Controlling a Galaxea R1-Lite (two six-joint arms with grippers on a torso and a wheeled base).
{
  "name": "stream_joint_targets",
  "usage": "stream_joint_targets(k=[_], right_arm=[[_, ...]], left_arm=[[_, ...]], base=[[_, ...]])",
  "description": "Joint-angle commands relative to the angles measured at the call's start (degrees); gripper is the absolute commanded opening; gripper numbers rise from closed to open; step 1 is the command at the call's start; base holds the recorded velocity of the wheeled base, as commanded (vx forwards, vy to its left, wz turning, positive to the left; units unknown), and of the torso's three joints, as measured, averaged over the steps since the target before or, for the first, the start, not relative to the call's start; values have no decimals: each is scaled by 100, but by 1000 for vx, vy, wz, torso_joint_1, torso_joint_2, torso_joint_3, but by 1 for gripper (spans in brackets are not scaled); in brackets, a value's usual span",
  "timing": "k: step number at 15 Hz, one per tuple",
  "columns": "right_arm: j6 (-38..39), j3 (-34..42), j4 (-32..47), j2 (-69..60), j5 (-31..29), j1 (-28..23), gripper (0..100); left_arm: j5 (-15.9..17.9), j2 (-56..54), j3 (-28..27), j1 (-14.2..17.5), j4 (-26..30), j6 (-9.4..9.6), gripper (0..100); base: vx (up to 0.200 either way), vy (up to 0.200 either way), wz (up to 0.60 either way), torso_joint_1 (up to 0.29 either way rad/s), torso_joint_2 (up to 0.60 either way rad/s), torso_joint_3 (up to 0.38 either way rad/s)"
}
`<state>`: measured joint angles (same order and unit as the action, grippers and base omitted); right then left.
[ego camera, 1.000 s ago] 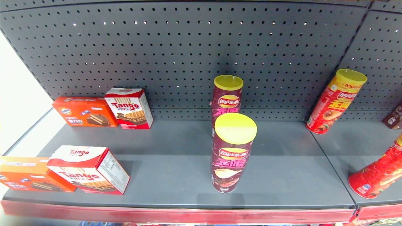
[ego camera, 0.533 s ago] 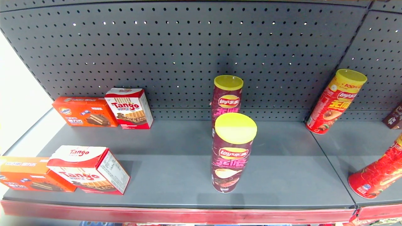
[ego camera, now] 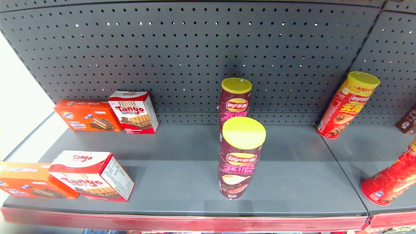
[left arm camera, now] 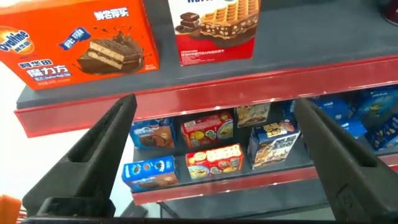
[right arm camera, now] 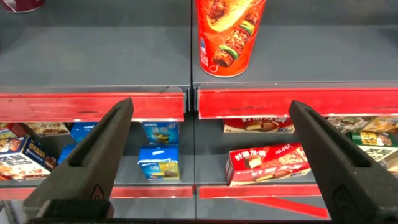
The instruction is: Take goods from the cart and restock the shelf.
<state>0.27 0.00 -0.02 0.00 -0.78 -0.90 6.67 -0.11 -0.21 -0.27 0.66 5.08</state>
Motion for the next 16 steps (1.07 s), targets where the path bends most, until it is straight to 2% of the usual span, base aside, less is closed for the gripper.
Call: stream_joint_targets(k=[1,16], right_arm=[[0,0,2,0,-1,-6,100],[0,0,2,0,60,2,100]], left_arm=[[1,11,-6,0,4,1,100],[-60,11,3,9,-4,-113,100]], base=[[0,0,0,0,0,0],[0,-13,0,0,0,0]])
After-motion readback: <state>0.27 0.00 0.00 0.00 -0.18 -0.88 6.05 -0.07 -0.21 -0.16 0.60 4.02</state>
